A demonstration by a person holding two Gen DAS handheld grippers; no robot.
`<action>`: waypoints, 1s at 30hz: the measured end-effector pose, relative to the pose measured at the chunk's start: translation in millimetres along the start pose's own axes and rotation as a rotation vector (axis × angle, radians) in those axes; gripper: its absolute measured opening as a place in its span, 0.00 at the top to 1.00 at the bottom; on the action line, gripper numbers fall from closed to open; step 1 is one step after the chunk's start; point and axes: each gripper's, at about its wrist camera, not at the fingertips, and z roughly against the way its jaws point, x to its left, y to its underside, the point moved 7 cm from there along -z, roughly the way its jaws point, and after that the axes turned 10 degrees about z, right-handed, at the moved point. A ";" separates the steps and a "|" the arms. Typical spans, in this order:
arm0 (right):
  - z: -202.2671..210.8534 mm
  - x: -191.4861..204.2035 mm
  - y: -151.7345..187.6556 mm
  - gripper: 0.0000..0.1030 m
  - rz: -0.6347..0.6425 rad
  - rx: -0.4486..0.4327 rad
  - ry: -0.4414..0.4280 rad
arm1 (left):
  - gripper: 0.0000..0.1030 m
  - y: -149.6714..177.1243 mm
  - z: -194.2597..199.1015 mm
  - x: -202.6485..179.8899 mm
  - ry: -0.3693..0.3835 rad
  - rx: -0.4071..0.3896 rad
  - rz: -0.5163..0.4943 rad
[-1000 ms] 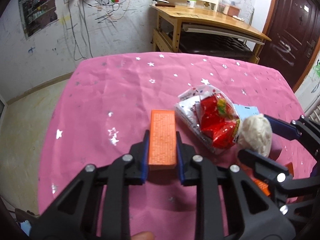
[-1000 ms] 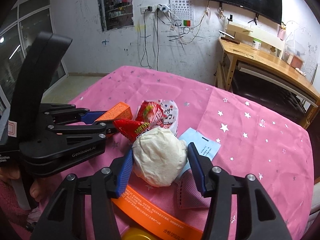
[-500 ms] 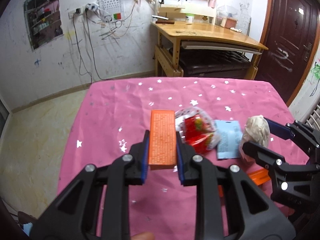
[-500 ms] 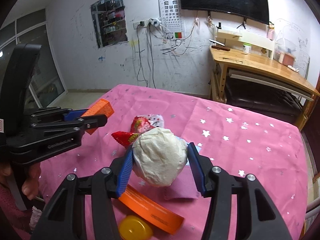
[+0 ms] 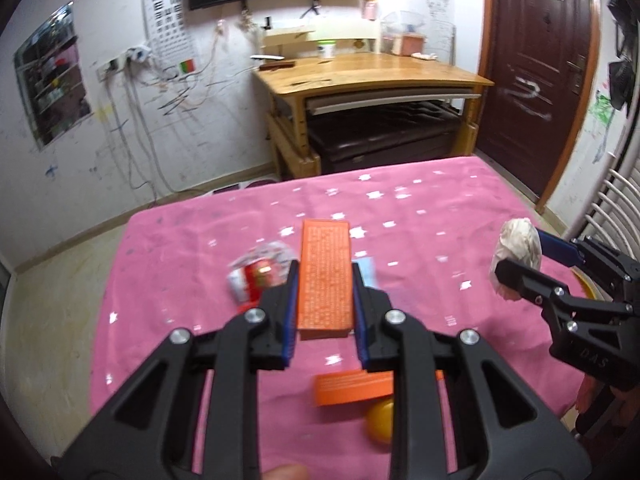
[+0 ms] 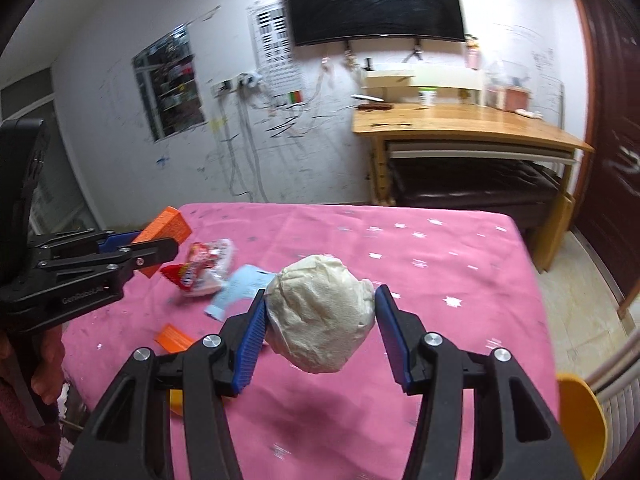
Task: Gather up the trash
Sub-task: 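Carry sponge and paper ball over the yellow bin and open both tools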
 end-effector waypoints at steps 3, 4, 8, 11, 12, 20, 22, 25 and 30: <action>15.4 -26.2 10.9 0.54 -0.041 -0.009 0.040 | 0.79 -1.0 0.7 -28.2 0.036 -0.001 -0.035; 20.3 -34.3 14.1 0.54 -0.055 -0.014 0.053 | 0.79 -1.6 0.6 -35.7 0.044 -0.001 -0.046; 45.6 -70.7 31.1 0.54 -0.122 -0.033 0.112 | 0.79 -3.1 -0.3 -76.4 0.091 0.003 -0.096; 63.4 -97.8 47.4 0.54 -0.173 -0.039 0.160 | 0.79 -1.3 -1.2 -104.8 0.130 0.013 -0.126; 69.1 -107.2 53.3 0.54 -0.190 -0.041 0.174 | 0.79 0.2 -1.7 -116.1 0.145 0.018 -0.139; 100.5 -166.8 102.4 0.54 -0.305 -0.033 0.272 | 0.79 15.7 -1.3 -193.7 0.229 0.043 -0.236; 105.3 -176.3 115.3 0.54 -0.328 -0.027 0.287 | 0.79 19.9 -2.7 -212.2 0.259 0.060 -0.245; 110.4 -188.4 131.2 0.53 -0.357 -0.017 0.303 | 0.79 27.1 -5.7 -233.6 0.286 0.081 -0.265; 115.1 -202.4 150.1 0.53 -0.398 -0.008 0.315 | 0.79 40.6 -14.9 -268.7 0.332 0.138 -0.298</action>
